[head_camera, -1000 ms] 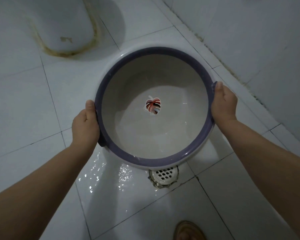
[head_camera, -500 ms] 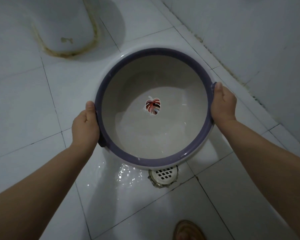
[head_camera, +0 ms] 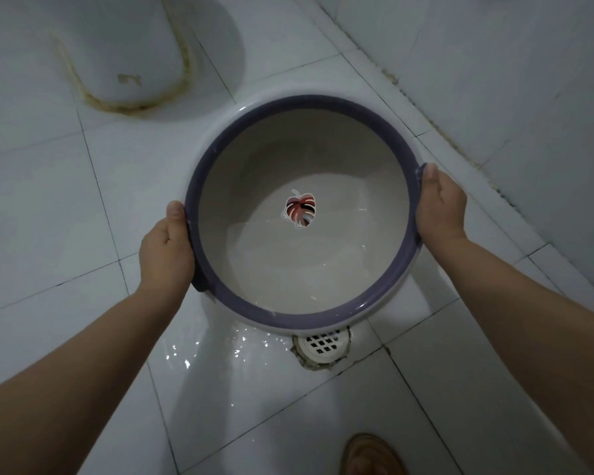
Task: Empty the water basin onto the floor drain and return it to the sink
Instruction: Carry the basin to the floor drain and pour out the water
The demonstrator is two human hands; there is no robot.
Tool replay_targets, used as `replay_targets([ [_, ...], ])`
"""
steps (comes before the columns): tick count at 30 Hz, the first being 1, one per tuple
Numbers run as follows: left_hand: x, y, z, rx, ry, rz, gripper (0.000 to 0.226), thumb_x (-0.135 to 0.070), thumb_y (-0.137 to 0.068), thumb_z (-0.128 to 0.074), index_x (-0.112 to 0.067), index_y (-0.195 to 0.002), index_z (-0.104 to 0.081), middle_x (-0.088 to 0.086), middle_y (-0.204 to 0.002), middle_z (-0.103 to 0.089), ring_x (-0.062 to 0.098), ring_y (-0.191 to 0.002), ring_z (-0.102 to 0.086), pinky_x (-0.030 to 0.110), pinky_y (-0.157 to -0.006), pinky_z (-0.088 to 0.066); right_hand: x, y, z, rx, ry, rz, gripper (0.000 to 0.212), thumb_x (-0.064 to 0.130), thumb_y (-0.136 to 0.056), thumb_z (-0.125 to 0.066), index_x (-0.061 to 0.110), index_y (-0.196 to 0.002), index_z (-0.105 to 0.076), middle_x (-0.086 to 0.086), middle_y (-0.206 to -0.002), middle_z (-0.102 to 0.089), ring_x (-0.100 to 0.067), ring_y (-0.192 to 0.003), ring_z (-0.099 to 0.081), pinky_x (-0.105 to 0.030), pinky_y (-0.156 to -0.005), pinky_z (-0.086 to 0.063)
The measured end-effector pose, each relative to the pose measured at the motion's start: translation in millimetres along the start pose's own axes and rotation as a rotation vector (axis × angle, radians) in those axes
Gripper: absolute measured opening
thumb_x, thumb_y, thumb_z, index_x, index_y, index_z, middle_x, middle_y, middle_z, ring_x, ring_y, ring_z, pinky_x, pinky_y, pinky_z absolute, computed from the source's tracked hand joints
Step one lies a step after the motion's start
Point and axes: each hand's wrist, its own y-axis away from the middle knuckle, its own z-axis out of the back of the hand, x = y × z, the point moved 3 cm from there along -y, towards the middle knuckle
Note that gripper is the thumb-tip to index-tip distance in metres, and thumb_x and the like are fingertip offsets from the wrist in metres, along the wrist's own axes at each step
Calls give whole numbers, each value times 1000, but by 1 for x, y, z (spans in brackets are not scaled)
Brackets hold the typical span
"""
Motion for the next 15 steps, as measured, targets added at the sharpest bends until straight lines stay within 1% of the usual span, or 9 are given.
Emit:
replay_targets([
  [5, 1, 1, 1, -1, 3, -10, 55, -50, -95, -20, -14, -61, -42, 4, -62, -48, 20, -61, -45, 33, -59, -38, 0, 1, 0, 5, 5, -3, 38, 27, -98, -31, 9, -95, -64, -2, -84, -57, -15, -79, -50, 3, -54, -31],
  [6, 0, 2, 1, -1, 5, -11, 55, -50, -95, -20, -14, -60, -42, 4, -62, -47, 20, -61, -44, 33, -60, -38, 0, 1, 1, 5, 2, -3, 38, 27, -98, -31, 9, -95, -64, -2, -84, -57, -15, -79, -50, -1, -53, -33],
  [8, 0, 3, 1, 2, 9, -10, 54, -50, -95, -20, -15, -60, -42, 4, -63, -48, 21, -63, -45, 34, -64, -39, 1, 2, 1, 6, -6, 0, 38, 27, -98, -31, 10, -94, -64, -2, -84, -57, -15, -80, -51, -13, -55, -34],
  [9, 0, 3, 1, 3, 11, -8, 54, -50, -95, -20, -16, -60, -43, 4, -63, -48, 21, -63, -46, 36, -66, -40, 1, 2, 1, 9, -7, 1, 38, 27, -98, -31, 10, -94, -64, -2, -84, -57, -15, -80, -51, -15, -56, -33],
  [10, 0, 4, 1, 4, 13, -5, 54, -50, -95, -20, -16, -60, -43, 4, -63, -49, 22, -64, -47, 37, -67, -41, 0, 2, 1, 11, -4, 2, 38, 27, -98, -31, 10, -94, -64, -2, -84, -57, -15, -79, -51, -13, -55, -33],
  [12, 0, 4, 1, 5, 13, -4, 54, -50, -95, -20, -16, -61, -43, 5, -64, -49, 24, -67, -49, 39, -69, -43, 0, 2, 2, 15, 6, 4, 38, 28, -98, -30, 10, -94, -64, -2, -83, -57, -15, -78, -50, -7, -52, -33],
  [15, 0, 5, 2, 4, 8, -14, 55, -50, -95, -19, -15, -61, -43, 5, -64, -49, 24, -66, -48, 39, -68, -43, -1, 3, 3, 23, 15, 6, 38, 28, -98, -30, 11, -94, -64, -2, -83, -57, -15, -78, -50, -16, -54, -32],
])
